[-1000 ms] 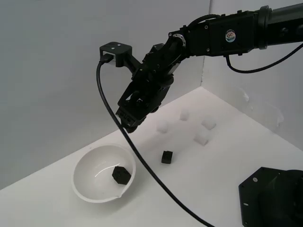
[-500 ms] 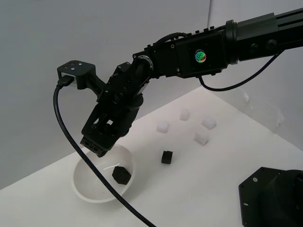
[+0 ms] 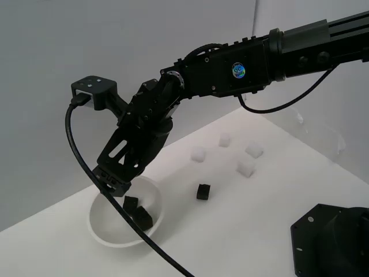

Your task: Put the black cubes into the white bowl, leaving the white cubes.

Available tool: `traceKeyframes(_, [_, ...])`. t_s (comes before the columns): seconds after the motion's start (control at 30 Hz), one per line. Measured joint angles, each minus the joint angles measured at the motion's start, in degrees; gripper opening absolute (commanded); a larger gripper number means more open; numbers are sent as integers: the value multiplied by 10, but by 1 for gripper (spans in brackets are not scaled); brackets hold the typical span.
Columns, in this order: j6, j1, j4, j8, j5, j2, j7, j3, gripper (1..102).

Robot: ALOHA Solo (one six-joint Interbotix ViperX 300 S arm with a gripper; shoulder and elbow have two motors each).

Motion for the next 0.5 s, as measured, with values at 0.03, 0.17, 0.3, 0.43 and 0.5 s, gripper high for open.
traceKeyframes(0.03, [0,10,8,0,9,4,1,2,93])
traceKeyframes(0.17, [0,59,52,0,52,27,3,25,89])
traceKeyframes(0.3, [0,105,93,-2,91,54,2,54,88])
traceKeyframes(0.43, [0,142,131,-1,131,64,3,62,88])
traceKeyframes(0.5, [0,153,148,-2,148,64,-2,62,88])
